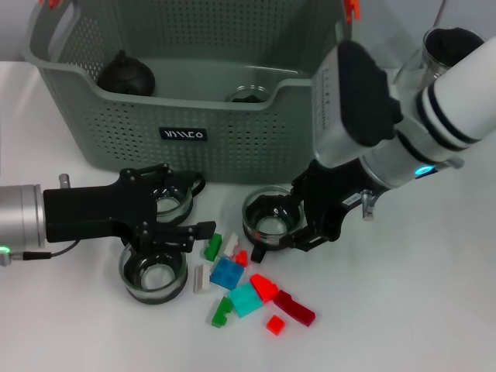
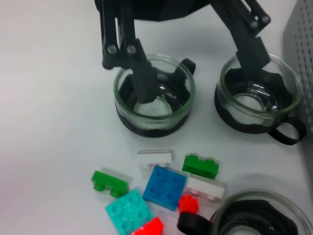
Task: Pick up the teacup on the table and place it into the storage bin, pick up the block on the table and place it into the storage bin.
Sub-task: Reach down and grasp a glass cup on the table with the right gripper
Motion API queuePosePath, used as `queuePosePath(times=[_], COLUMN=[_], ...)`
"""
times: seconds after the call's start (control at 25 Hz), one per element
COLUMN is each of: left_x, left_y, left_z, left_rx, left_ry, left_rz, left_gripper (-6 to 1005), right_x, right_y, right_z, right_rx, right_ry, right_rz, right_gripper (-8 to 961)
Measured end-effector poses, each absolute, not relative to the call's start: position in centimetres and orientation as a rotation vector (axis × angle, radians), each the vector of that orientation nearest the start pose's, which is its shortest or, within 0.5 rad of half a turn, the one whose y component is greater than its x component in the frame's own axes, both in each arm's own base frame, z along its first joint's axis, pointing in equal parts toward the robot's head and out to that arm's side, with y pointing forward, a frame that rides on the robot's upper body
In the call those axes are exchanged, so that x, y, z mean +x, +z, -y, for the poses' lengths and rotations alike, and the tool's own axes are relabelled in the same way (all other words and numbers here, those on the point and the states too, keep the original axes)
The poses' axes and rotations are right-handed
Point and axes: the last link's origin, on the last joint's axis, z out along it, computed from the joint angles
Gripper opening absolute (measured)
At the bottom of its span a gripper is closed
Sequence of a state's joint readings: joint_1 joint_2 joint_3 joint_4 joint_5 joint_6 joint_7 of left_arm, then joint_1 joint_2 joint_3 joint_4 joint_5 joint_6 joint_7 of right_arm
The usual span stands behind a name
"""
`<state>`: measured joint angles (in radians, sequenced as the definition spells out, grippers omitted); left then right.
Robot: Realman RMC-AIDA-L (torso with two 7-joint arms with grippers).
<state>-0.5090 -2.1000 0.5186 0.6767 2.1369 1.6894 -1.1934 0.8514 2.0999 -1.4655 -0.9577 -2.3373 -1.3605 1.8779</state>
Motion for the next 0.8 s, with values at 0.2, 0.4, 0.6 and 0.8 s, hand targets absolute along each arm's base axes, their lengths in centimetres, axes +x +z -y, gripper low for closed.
queuePosePath(times=[0.2,0.4,0.6,0.8], left_x=[-27.5,-27.6,-27.7,-27.7], left_y=[0.6,0.6,0.6,0.6], left_z=[-30.7,-30.5,-30.5,-30.5], left_rx=[-2.752,-2.745,-2.737,-2.735], left_ry=[-0.716,-0.724,-0.73,-0.733], left_rz=[0.442,0.447,0.454,0.456], left_gripper=[910,910,909,909], right_x=[12.6,12.6,13.0,13.2], right_y=[-8.1,-8.6,-9.5,-10.3], right_z=[-37.3,-37.1,-37.1,-37.4], right_rx=[-3.042,-3.038,-3.034,-3.005], right_ry=[-0.431,-0.471,-0.523,-0.547], right_rz=[0.083,0.117,0.139,0.171], right_gripper=[610,610,610,610])
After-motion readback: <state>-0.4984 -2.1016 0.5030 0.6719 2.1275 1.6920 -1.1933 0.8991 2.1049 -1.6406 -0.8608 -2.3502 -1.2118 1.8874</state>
